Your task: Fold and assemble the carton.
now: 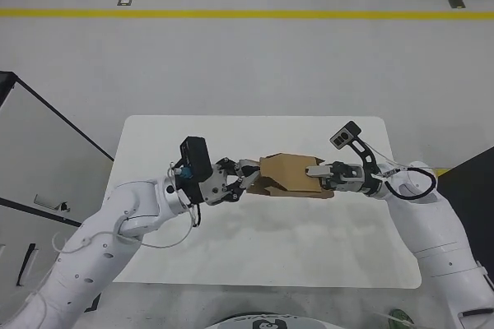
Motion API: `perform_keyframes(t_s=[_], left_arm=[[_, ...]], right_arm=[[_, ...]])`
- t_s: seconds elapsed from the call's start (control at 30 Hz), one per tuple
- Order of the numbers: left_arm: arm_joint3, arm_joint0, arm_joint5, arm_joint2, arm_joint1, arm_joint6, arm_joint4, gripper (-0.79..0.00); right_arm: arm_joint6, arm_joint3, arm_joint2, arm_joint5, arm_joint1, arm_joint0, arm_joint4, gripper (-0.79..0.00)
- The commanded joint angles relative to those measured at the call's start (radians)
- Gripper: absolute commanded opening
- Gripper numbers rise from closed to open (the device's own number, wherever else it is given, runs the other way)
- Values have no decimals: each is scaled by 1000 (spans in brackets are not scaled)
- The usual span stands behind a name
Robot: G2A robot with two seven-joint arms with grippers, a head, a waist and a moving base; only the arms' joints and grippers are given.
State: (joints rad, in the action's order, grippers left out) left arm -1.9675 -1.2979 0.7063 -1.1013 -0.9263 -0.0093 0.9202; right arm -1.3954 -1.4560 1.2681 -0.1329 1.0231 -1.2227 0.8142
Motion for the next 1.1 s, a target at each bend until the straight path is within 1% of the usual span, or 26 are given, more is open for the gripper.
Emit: perform_keyframes(t_s=[0.0,0.37,0.8,0.97,1.07], left_arm=[[0,13,2,11,-4,-4,-2,-785],[8,96,-3,66,-30,-31,4,-785],[-16,158,-11,110,-52,-98,17,-785],[-15,177,-19,126,-62,-103,16,-785],[-4,176,-26,123,-64,-103,19,-785]], right_arm=[[0,0,0,0,0,0,0,-785],[0,0,0,0,0,0,0,-785],[0,0,0,0,0,0,0,-785],[0,0,0,0,0,0,0,-785],[0,0,0,0,0,0,0,-785]])
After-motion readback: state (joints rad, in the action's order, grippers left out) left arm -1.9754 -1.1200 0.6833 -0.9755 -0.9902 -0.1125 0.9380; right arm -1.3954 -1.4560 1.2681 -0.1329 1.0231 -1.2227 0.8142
